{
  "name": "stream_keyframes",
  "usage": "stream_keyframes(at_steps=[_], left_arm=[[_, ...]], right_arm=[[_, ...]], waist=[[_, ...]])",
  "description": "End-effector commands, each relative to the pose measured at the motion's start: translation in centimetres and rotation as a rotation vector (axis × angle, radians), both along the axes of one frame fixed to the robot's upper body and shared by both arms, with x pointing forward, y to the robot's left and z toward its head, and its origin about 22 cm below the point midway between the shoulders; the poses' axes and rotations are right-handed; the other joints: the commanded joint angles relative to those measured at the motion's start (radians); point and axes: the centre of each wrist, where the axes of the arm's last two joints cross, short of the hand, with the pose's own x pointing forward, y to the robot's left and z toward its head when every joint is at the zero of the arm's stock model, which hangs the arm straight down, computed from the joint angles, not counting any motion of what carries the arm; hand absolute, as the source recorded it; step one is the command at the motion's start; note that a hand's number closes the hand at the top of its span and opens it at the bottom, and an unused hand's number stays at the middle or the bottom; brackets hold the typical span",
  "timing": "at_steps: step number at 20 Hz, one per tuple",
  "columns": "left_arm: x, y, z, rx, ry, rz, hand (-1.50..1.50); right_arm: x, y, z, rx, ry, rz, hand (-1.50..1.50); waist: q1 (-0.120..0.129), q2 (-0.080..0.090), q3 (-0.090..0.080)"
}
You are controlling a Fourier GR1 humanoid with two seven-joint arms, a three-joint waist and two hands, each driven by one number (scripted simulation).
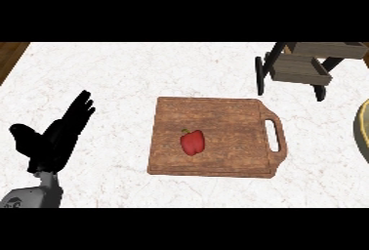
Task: Pick the tomato from the cutting board and place it in the tiered basket
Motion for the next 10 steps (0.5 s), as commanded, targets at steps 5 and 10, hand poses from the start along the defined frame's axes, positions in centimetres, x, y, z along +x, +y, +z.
stream_keyframes(at_steps=[5, 10], left_arm=[[0.0, -0.1, -0.3, -0.004, -0.002, -0.009, 0.00], [-0.3, 1.9, 0.3, -0.001, -0.007, -0.011, 0.00]], right_arm=[[-6.1, -7.9, 1.3, 0.101, -0.021, -0.186, -1.50], [-9.1, -11.3, 0.7, 0.082, -0.042, -0.225, -1.50]], waist=[[0.017, 0.013, 0.002], [0.029, 0.013, 0.003]])
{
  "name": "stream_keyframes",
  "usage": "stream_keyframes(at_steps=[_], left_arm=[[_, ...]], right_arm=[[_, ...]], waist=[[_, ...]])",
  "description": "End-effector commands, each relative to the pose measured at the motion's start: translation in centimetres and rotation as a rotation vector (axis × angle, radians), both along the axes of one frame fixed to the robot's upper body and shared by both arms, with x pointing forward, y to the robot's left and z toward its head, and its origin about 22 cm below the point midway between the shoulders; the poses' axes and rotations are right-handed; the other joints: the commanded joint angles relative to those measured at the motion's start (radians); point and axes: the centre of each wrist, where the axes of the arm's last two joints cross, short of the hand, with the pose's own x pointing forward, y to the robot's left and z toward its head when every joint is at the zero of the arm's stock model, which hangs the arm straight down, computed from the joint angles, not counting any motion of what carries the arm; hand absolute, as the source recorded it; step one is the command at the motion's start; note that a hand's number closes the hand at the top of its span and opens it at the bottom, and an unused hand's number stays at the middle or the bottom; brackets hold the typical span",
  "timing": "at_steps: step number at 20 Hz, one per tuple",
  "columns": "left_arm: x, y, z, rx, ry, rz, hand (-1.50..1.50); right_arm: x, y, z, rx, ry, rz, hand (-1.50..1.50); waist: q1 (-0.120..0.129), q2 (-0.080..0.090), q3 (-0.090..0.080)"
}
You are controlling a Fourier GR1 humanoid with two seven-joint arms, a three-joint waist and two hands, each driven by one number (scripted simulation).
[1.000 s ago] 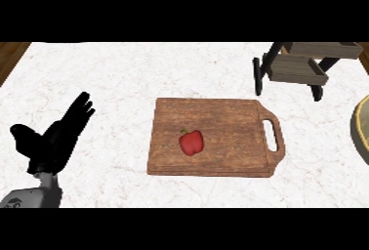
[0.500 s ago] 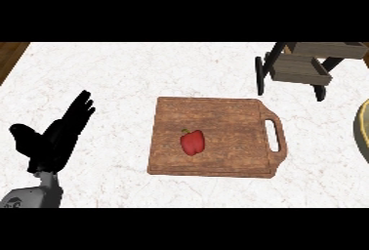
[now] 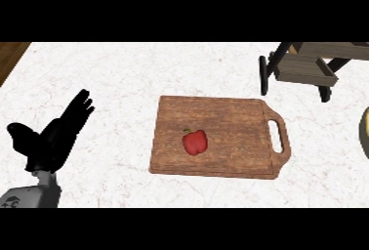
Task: Pick the tomato from the cutting board and place it in the tiered basket
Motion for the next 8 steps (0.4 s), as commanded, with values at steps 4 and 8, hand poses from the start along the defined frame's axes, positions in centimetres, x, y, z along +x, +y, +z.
stream_keyframes(at_steps=[4, 8], left_arm=[[0.7, -0.2, 1.0, 0.012, -0.010, -0.020, 0.00], [0.4, -0.9, 0.7, -0.006, -0.014, -0.024, 0.00]], right_arm=[[-3.7, -3.8, -0.5, -0.008, -0.026, -0.053, -1.50], [-5.7, -5.5, -0.9, -0.038, -0.027, -0.046, -1.50]], waist=[[0.014, 0.010, 0.004], [0.010, 0.007, 0.005]])
